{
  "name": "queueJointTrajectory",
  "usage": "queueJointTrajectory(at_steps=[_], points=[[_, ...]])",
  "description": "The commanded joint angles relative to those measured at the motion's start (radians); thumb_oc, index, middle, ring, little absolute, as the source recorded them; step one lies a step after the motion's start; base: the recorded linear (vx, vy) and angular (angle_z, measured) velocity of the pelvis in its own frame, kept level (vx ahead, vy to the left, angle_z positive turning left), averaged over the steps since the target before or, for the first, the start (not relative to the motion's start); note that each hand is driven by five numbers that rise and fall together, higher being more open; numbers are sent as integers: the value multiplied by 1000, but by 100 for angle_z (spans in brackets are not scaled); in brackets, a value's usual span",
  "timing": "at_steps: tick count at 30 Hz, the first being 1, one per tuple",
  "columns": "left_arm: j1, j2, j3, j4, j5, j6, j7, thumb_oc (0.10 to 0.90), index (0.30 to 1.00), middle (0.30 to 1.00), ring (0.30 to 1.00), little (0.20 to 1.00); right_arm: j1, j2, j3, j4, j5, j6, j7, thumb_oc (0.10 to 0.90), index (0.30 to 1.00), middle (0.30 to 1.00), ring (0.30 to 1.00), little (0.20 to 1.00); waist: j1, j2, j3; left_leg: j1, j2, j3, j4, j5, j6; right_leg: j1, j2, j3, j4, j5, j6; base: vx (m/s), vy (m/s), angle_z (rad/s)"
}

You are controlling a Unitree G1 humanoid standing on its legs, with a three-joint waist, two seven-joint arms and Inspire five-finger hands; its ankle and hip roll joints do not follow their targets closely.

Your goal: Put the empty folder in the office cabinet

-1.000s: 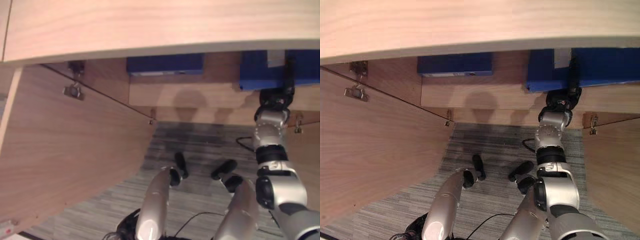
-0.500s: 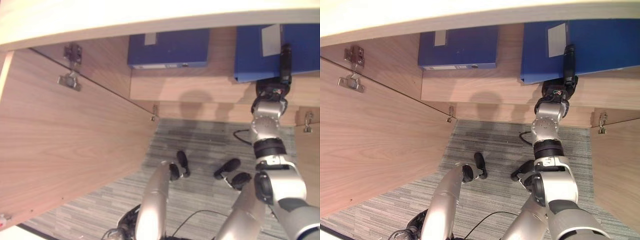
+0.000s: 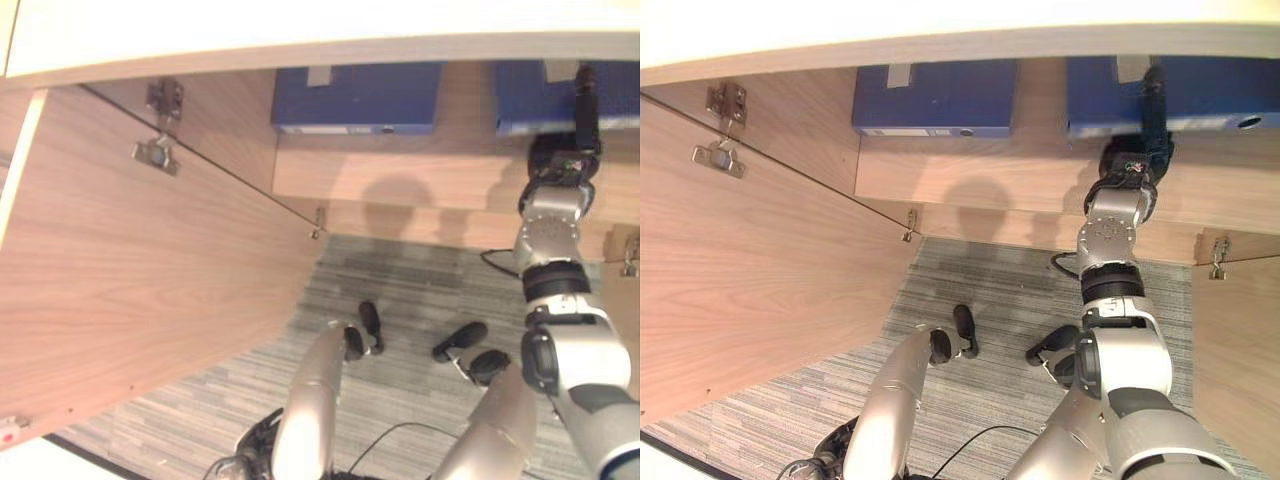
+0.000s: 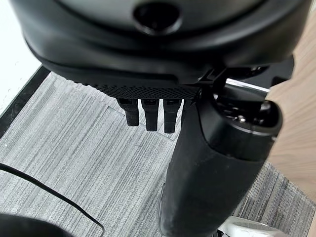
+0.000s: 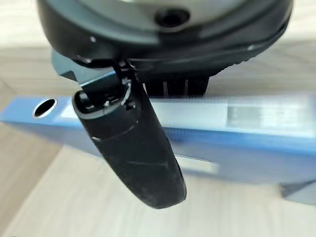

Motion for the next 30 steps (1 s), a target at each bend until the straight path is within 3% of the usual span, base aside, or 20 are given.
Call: queueJointTrajectory(at_steps=[1, 3, 4, 7, 10, 11, 15, 18, 25, 30], points=[[87, 106, -45, -3, -5, 20, 4, 800, 900, 900, 900, 900, -119, -103, 79, -34, -16, 36, 141, 800, 900, 900, 900, 900, 27, 34, -29, 74, 7, -5, -17, -103, -51, 110, 6, 38, -26, -63, 80, 0, 0, 0], [88, 110, -45, -4, -2, 22, -6, 800, 900, 900, 900, 900, -115, -105, 109, -13, -28, 76, 162, 800, 900, 900, 900, 900, 27, 30, -26, 94, 11, -4, -30, -99, -54, 126, 10, 31, -41, -52, 85, 7, -20, 2], [87, 120, -38, 4, -2, 28, -21, 800, 900, 900, 900, 900, -104, -108, 158, 35, -49, 150, 196, 800, 900, 900, 900, 900, 29, 25, -25, 122, 15, -3, -52, -93, -58, 152, 15, 20, -64, -34, 94, 14, -39, 4], [85, 123, -35, 7, -2, 28, -28, 800, 900, 900, 900, 900, -105, -115, 178, 60, -65, 184, 208, 800, 900, 900, 900, 900, 30, 25, -23, 134, 17, -3, -63, -90, -59, 164, 17, 15, -74, -29, 96, 0, -20, -1], [79, 140, -34, 10, 8, 33, -60, 800, 900, 900, 900, 900, -93, -142, 270, 124, -175, 305, 267, 800, 900, 900, 900, 900, 35, 23, -23, 170, 20, 4, -85, -83, -63, 193, 15, 2, -98, -11, 104, -10, -31, -8], [79, 139, -35, 10, 8, 33, -61, 800, 900, 900, 900, 900, -94, -143, 271, 126, -176, 307, 270, 800, 900, 900, 900, 900, 34, 24, -22, 173, 20, 4, -88, -82, -63, 196, 15, 1, -100, -9, 105, -6, -26, -6], [85, 161, -38, -8, 37, 36, -114, 800, 900, 900, 900, 900, -68, -189, 381, 184, -326, 429, 372, 800, 900, 900, 900, 900, 36, 25, -32, 221, 15, 6, -134, -70, -69, 235, 12, -16, -138, 19, 121, -1, -6, 0], [93, 172, -38, -13, 53, 37, -139, 800, 900, 900, 900, 900, -63, -207, 401, 196, -349, 461, 421, 800, 900, 900, 900, 900, 35, 31, -39, 246, 14, 7, -156, -62, -72, 258, 12, -28, -159, 34, 134, 3, 0, 1], [100, 163, -27, 19, 72, 37, -158, 800, 900, 900, 900, 900, -34, -210, 381, 148, -291, 454, 468, 800, 900, 900, 900, 900, 32, 31, -50, 300, 14, 7, -191, -58, -75, 308, 12, -51, -186, 54, 155, 4, 1, -1], [101, 165, -24, 21, 85, 38, -170, 800, 900, 900, 900, 900, -37, -216, 396, 150, -321, 468, 486, 800, 900, 900, 900, 900, 31, 30, -56, 326, 13, 9, -207, -56, -75, 329, 9, -63, -199, 68, 166, 0, 0, 0]])
